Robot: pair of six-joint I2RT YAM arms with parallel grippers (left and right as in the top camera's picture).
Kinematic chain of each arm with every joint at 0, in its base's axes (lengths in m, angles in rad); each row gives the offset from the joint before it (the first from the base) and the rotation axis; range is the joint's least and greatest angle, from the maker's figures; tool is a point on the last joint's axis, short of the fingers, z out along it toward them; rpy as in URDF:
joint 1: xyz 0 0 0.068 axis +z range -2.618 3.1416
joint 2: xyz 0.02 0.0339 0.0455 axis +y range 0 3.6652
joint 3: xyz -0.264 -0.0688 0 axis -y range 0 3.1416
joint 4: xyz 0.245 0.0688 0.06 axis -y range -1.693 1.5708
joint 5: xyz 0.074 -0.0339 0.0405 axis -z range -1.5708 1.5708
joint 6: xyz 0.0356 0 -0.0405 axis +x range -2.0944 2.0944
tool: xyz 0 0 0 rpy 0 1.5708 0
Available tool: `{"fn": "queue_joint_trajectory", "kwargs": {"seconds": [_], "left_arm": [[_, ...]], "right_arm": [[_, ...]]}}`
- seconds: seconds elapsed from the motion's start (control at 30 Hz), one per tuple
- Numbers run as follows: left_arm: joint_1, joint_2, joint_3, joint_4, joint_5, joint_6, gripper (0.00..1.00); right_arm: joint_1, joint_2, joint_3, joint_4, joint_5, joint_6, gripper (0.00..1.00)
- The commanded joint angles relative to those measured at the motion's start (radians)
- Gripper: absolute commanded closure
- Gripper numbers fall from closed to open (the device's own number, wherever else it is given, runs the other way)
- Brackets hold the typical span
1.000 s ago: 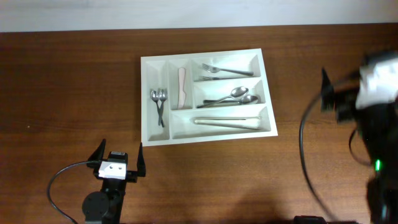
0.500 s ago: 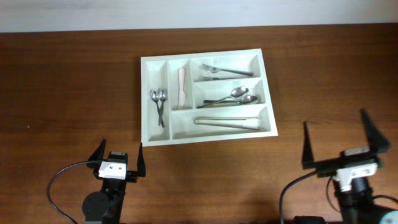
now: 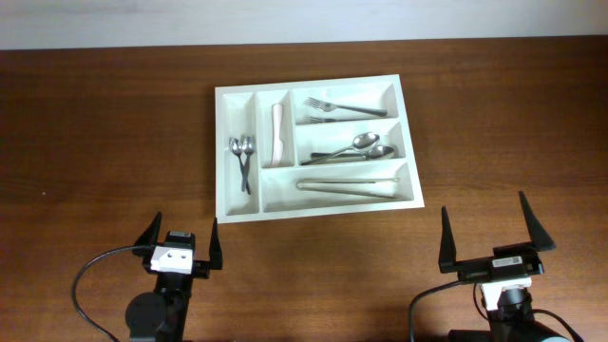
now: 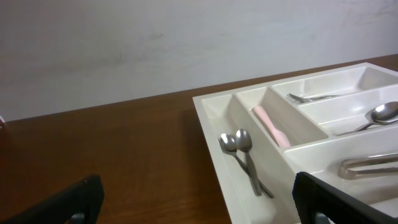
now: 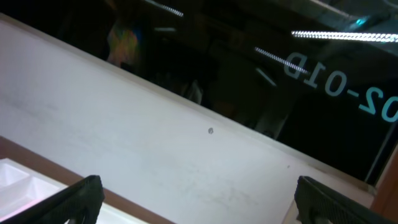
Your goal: Pack container
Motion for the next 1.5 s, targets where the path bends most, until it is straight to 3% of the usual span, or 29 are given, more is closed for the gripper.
{"fn": "queue_joint_trajectory", "kwargs": {"seconds": [0.0, 0.3, 0.87, 1.1, 1.47], "left_arm": [[0.006, -0.007, -0.005, -0.002, 0.004, 0.013, 0.01], [0.006, -0.007, -0.005, -0.002, 0.004, 0.013, 0.01], [0.006, -0.007, -0.005, -0.002, 0.004, 0.013, 0.01], [0.006, -0.007, -0.005, -0.002, 0.004, 0.013, 0.01], [0.006, -0.007, -0.005, -0.002, 0.004, 0.013, 0.01]], "right_arm": [[0.010, -0.011, -0.025, 0.010, -0.006, 0.006, 0.01], [0.010, -0.011, -0.057, 0.020, -0.002, 0.006, 0.01], [0.010, -0.011, -0.309, 0.040, -0.001, 0.006, 0.01], [0.010, -0.011, -0.308, -0.023, 0.177, 0.175, 0.01], [0.010, -0.011, -0.308, -0.161, 0.221, 0.175, 0.01]]}}
